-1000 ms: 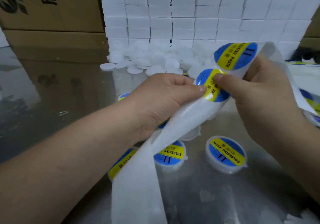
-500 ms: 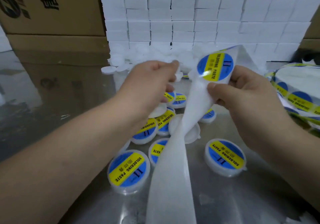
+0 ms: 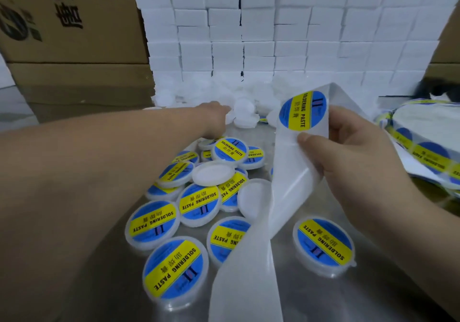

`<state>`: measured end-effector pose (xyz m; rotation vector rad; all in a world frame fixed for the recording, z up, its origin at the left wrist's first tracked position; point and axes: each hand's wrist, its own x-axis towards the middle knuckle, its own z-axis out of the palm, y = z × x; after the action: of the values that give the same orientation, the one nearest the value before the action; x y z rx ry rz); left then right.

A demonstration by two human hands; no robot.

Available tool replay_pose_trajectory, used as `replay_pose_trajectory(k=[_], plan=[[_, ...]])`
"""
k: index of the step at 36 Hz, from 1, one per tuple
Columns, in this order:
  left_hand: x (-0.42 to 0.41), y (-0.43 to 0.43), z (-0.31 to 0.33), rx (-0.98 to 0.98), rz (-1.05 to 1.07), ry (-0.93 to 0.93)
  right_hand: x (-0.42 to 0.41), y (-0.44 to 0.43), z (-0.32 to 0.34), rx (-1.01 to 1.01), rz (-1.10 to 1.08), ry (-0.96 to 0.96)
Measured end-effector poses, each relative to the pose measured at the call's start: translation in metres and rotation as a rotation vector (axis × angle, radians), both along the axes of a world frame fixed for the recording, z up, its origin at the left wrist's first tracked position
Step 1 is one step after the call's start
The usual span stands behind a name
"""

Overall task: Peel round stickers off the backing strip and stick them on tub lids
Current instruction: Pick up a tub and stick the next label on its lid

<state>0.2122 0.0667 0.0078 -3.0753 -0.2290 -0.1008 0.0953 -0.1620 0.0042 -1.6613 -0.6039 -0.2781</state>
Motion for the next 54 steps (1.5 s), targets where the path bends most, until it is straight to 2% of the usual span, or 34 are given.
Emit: replay_pose_trajectory(k=[4, 9, 14, 17, 24, 27, 31, 35, 38, 42, 45, 48, 50, 54], plan=[[0.011, 0.004, -0.004, 0.024, 0.029, 0.123, -0.001, -0.001, 0.000, -0.001, 0.034, -0.007], [0.011, 0.008, 0.006, 0.033, 0.036, -0.033, 0.000, -0.001, -0.001, 0.010, 0.043, -0.008], [0.012, 0.010, 0.004, 0.048, 0.071, -0.033, -0.001, 0.000, -0.001, 0.014, 0.061, -0.007], [0.013, 0.011, 0.004, -0.019, 0.060, -0.079, 0.000, 0.000, -0.001, 0.012, 0.070, -0.017], [0.015, 0.010, 0.002, -0.174, 0.125, -0.050, 0.000, 0.001, -0.002, 0.012, 0.109, -0.001], [0.017, 0.010, 0.001, -0.393, 0.175, -0.172, 0.000, 0.000, -0.002, 0.005, 0.109, -0.003], [0.014, 0.007, 0.013, -0.591, 0.220, -0.307, -0.001, 0.000, -0.002, -0.010, 0.115, -0.009], [-0.006, -0.005, 0.035, -1.055, 0.243, -0.425, -0.003, 0.000, -0.002, -0.023, 0.120, -0.001], [-0.038, -0.023, 0.055, -1.402, 0.182, -0.466, -0.003, 0.001, -0.001, -0.020, 0.125, 0.022], [-0.094, -0.053, 0.069, -1.585, 0.021, -0.446, -0.003, 0.002, -0.001, -0.002, 0.091, 0.049], [-0.136, -0.073, 0.067, -1.573, -0.096, -0.461, -0.004, 0.003, 0.001, 0.011, 0.089, 0.064], [-0.162, -0.086, 0.055, -1.497, -0.118, -0.483, -0.006, 0.003, 0.002, 0.002, 0.082, 0.047], [-0.169, -0.091, 0.041, -1.361, -0.114, -0.549, -0.007, 0.004, 0.003, -0.005, 0.080, 0.033], [-0.171, -0.090, 0.013, -0.998, -0.262, -0.691, -0.010, 0.004, 0.003, -0.033, 0.091, -0.005]])
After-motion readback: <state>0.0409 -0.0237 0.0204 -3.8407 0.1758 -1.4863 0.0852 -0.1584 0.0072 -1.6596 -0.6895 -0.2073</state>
